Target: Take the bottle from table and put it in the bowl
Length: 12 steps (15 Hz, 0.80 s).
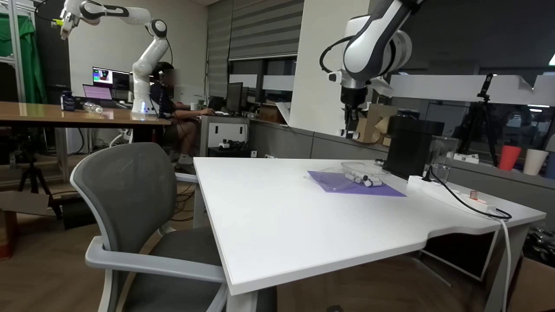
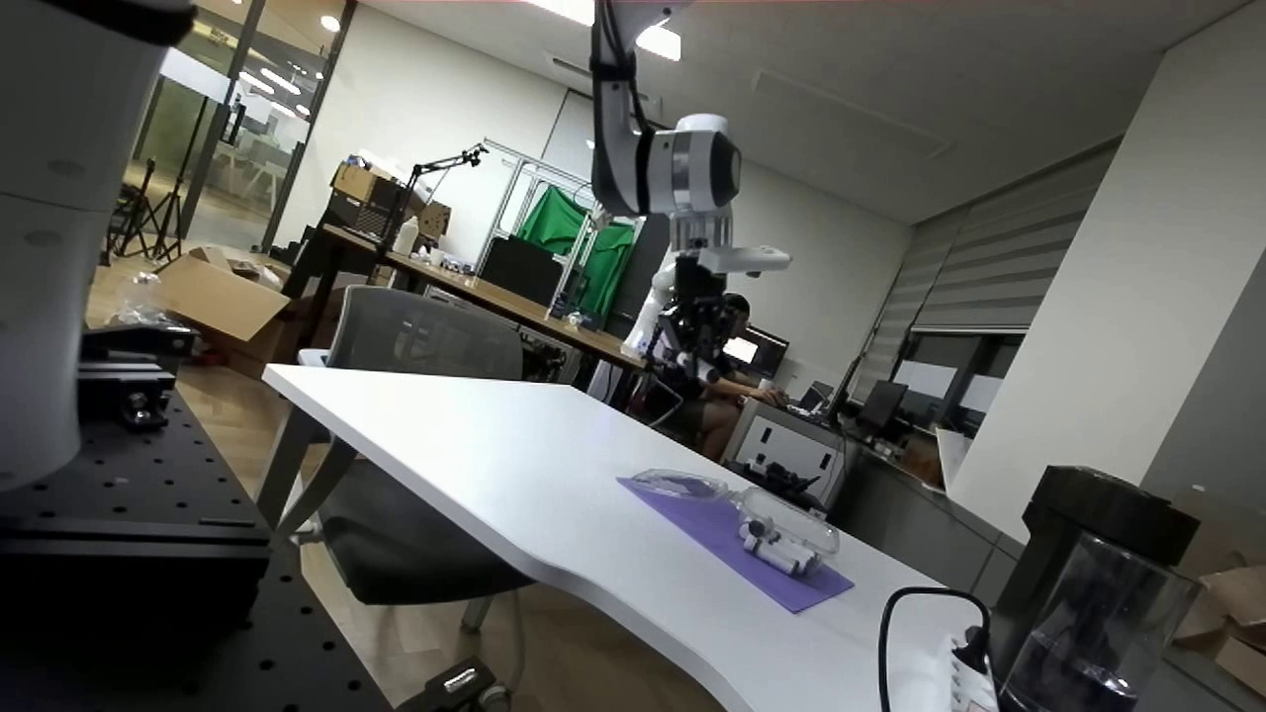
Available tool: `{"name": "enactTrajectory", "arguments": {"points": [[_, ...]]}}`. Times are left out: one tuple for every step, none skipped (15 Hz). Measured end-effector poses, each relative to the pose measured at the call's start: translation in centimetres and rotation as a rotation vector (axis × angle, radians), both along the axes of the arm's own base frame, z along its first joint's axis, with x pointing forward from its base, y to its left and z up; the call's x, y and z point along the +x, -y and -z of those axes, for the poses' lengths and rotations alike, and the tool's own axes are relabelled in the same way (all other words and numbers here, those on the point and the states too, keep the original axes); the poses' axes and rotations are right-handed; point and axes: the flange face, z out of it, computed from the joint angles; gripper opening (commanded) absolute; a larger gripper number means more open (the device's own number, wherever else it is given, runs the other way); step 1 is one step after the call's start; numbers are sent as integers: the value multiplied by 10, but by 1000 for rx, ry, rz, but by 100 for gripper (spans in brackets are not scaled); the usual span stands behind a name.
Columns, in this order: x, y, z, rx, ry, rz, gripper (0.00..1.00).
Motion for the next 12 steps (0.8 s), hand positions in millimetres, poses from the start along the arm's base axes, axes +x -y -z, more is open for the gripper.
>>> {"name": "enactTrajectory", "arguments": {"points": [[6,19,-18,13,21,31,7],[12,40,-34,31,37,72,7],[17,61,-48,52,43,121,28],[20,73,-56,49,49,131,28],[19,76,-55,48,48,134,28],[18,73,-51,49,41,129,28],[18,66,-47,51,33,119,28],[18,61,-44,52,29,113,28],[18,58,-43,52,27,108,28],[18,57,-43,52,27,107,28],[18,58,-43,52,27,108,28],[18,58,-43,52,27,109,7]]}}
